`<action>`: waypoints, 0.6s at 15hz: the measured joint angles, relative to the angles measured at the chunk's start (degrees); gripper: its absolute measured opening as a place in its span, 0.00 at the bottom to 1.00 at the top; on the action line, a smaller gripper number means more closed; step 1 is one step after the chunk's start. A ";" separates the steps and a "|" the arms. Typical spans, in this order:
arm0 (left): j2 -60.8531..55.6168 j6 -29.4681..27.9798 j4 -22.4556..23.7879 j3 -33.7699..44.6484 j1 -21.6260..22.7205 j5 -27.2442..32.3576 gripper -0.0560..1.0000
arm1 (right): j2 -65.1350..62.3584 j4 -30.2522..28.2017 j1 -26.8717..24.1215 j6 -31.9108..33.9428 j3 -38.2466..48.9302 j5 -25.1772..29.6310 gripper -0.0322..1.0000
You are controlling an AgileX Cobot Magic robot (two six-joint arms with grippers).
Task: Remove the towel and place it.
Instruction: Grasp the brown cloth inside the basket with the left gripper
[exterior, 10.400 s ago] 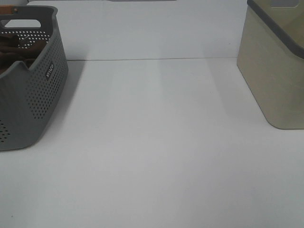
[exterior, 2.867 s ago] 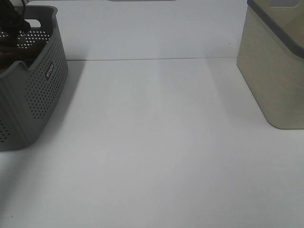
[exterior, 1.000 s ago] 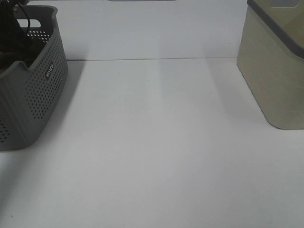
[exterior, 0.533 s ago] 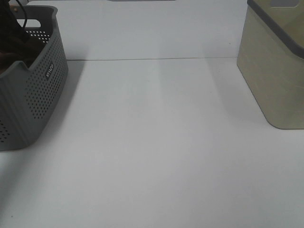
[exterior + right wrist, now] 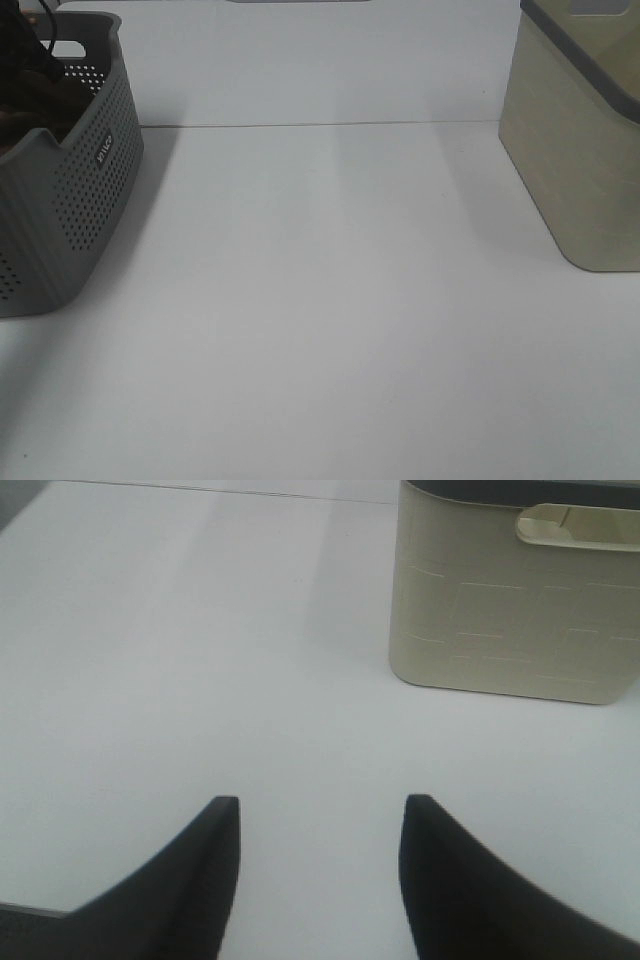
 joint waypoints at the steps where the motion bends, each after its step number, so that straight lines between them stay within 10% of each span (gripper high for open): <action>1: 0.00 0.00 -0.06 0.00 0.00 -0.06 0.06 | 0.00 0.00 0.00 0.00 0.00 0.00 0.50; 9: 0.00 0.00 0.06 0.00 0.00 -1.26 0.24 | 0.00 0.00 0.00 0.00 0.00 0.00 0.50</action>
